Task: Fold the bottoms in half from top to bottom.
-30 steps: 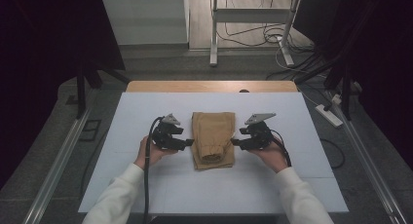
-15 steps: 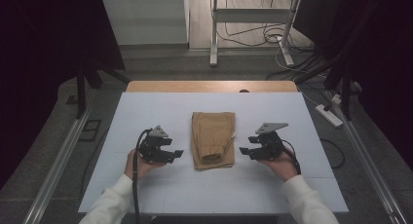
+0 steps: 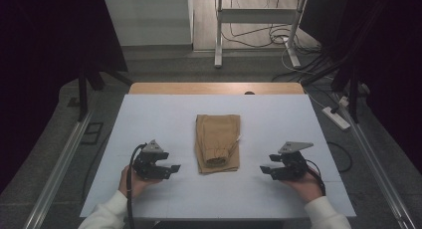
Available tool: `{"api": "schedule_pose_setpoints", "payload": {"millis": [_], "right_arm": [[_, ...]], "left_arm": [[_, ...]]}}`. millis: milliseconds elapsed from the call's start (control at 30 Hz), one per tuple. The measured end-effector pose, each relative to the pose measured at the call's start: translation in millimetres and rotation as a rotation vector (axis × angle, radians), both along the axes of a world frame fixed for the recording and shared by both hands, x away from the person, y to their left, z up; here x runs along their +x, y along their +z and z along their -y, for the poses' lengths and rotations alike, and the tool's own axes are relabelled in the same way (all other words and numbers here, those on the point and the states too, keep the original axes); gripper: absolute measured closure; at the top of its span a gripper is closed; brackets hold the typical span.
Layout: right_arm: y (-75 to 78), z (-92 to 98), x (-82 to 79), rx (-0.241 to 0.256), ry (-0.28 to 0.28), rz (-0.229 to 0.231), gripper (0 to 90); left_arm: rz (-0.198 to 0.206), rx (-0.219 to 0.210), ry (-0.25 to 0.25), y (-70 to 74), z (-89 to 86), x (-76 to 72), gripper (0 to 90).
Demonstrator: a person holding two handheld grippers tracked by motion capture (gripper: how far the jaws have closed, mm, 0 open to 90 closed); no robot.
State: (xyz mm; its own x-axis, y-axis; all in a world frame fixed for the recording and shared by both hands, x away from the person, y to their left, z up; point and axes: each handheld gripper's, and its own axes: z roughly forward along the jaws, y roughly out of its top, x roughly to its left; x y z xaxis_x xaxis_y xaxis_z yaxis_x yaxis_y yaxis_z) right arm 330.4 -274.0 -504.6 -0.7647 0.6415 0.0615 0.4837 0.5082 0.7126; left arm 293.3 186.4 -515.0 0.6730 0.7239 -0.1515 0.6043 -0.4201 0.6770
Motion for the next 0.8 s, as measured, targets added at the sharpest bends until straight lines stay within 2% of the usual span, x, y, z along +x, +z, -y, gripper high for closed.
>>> {"api": "schedule_pose_setpoints", "payload": {"millis": [233,333,567,800], "right_arm": [[-3.4,19.2,-10.9,0.011,-0.015,0.01,37.7],[-1.4,20.2,-12.9,0.016,-0.005,0.025,37.6],[-4.2,18.8,-11.8,-0.003,0.006,0.023,37.3],[-2.6,17.0,-13.2,0.012,0.013,0.029,36.3]], "left_arm": [[-0.006,-0.019,0.025,-1.3,-9.7,-11.8,29.4],[-0.004,-0.026,0.031,-1.3,-11.8,-13.4,29.1],[-0.008,-0.027,0.03,-2.9,-11.7,-11.5,28.6],[-0.006,-0.028,0.03,-2.6,-11.7,-10.9,28.4]]}}
